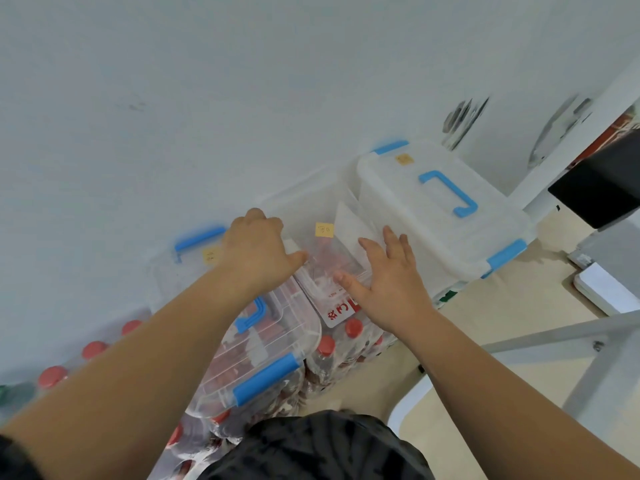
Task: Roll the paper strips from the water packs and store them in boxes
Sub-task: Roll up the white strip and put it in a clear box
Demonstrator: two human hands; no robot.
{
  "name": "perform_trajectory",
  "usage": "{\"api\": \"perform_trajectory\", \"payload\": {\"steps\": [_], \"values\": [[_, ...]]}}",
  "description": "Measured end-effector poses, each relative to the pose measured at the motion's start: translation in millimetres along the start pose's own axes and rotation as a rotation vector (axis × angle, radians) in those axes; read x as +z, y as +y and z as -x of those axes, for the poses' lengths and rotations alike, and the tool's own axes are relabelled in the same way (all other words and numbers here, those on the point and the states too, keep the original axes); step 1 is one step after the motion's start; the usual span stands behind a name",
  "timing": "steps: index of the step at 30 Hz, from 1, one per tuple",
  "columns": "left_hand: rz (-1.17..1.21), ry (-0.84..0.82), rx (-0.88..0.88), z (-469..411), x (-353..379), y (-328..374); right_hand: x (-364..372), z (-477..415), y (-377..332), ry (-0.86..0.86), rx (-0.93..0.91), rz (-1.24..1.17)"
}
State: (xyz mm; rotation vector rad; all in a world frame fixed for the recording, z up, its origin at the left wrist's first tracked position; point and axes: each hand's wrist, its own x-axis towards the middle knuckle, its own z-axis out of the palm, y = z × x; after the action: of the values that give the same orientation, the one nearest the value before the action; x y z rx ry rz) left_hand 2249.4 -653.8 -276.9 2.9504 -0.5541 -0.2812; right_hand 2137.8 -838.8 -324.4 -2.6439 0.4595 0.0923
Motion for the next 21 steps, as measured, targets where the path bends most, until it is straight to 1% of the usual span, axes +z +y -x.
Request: {"api": "perform_trajectory", "payload": {"steps": [3,8,10,17,19,21], "values": [[-0.049,-0.014,0.018,2.4,2.7,4.3,0.9,2.6,2.8,0.023,0.003,-0.051],[-0.134,0.019,0.064,6.8,3.2,15.7,0.1,1.5,4.7,0.055,-0.01,-0.067],[-0.119,0.015,0.072,7.0,3.9,17.2,-1.3,0.5,4.9,0.062,-0.016,-0.071],[0.02,-0.149,0.057,4.6,1.1,20.3,-5.4,-5.6,3.7,0.068,-0.01,-0.087],[0.051,-0.146,0.068,4.3,4.0,20.2,-5.4,-4.9,4.4,0.056,-0.007,-0.074],[0.022,-0.131,0.084,4.6,5.2,22.5,-5.1,-3.3,5.7,0.045,-0.005,-0.063]]}}
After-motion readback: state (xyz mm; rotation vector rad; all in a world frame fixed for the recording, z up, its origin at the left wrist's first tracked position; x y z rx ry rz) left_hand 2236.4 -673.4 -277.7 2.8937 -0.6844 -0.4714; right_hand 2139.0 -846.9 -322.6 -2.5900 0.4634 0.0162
